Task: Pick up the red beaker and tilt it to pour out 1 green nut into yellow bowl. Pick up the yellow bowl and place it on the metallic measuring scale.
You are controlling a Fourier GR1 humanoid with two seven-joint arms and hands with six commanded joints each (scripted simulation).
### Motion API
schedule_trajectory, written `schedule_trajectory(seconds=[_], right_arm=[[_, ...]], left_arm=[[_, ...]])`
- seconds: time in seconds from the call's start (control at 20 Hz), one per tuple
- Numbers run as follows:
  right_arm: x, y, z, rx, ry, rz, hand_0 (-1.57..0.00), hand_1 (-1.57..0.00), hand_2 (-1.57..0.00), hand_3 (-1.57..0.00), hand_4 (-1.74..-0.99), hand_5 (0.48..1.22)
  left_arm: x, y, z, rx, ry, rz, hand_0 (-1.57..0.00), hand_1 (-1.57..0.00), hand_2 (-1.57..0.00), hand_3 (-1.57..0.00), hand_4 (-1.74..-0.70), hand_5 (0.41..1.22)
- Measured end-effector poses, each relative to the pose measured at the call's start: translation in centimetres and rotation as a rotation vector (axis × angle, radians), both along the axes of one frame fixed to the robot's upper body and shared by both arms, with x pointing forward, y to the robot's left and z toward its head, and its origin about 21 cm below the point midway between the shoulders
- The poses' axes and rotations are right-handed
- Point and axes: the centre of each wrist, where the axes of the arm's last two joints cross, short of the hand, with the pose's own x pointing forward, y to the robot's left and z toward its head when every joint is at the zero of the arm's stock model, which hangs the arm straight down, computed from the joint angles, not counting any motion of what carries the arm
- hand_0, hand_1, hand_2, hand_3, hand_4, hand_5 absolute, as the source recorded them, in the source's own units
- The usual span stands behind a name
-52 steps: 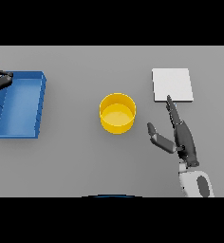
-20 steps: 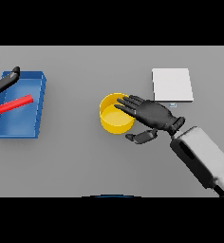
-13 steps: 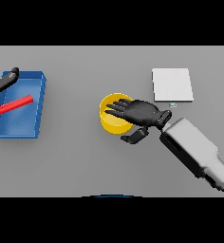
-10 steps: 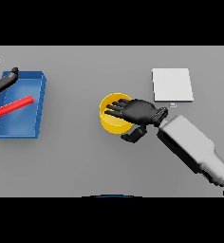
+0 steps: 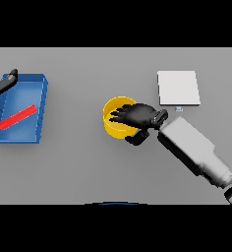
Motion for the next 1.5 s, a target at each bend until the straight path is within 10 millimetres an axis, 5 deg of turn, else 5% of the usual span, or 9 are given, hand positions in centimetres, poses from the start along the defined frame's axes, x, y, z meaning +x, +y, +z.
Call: schedule_trajectory(seconds=[0.1, 0.2, 0.3, 0.45, 0.85, 1.15, 1.5], right_arm=[[-0.1, 0.1, -0.4, 0.006, 0.01, 0.009, -0.45, -0.41, -0.35, -0.32, -1.363, 0.957], [-0.2, 0.0, -0.5, 0.031, 0.021, 0.05, -0.86, -0.83, -0.79, -0.68, -1.492, 1.052], [-0.2, 0.5, -0.1, 0.016, 0.021, 0.033, -1.11, -1.09, -1.07, -0.88, -1.578, 1.113], [0.0, 0.2, 0.1, -0.001, 0.02, 0.006, -1.34, -1.33, -1.25, -1.07, -1.658, 1.166], [0.1, -0.2, 2.3, 0.017, 0.026, 0.022, -1.53, -1.53, -1.44, -1.17, -1.727, 1.212], [0.1, -1.5, 5.9, 0.012, -0.016, -0.029, -1.56, -1.56, -1.43, -1.22, -1.737, 1.219], [-0.6, -3.7, 7.8, 0.009, -0.071, -0.151, -1.54, -1.57, -1.49, -1.19, -1.74, 1.22]], left_arm=[[0.0, 0.0, -0.5, -0.005, -0.003, -0.014, 0.0, 0.0, 0.0, 0.0, -0.79, 0.71], [-0.2, 0.4, -0.5, 0.0, -0.005, -0.003, 0.0, 0.0, 0.0, 0.0, -0.79, 0.71], [0.0, 0.2, 0.0, -0.004, -0.008, -0.008, 0.0, 0.0, 0.0, 0.0, -0.79, 0.707], [0.0, 0.1, -0.3, 0.004, 0.003, -0.004, 0.0, 0.0, 0.0, 0.0, -0.78, 0.711], [0.0, -0.1, 0.0, 0.005, 0.001, -0.012, 0.0, 0.0, 0.0, 0.0, -0.77, 0.706], [0.2, -0.1, 0.3, -0.001, -0.008, -0.021, 0.0, 0.0, 0.0, 0.0, -0.78, 0.702], [-0.1, -0.2, 0.3, -0.03, -0.014, -0.017, 0.0, 0.0, 0.0, 0.0, -0.81, 0.71]])
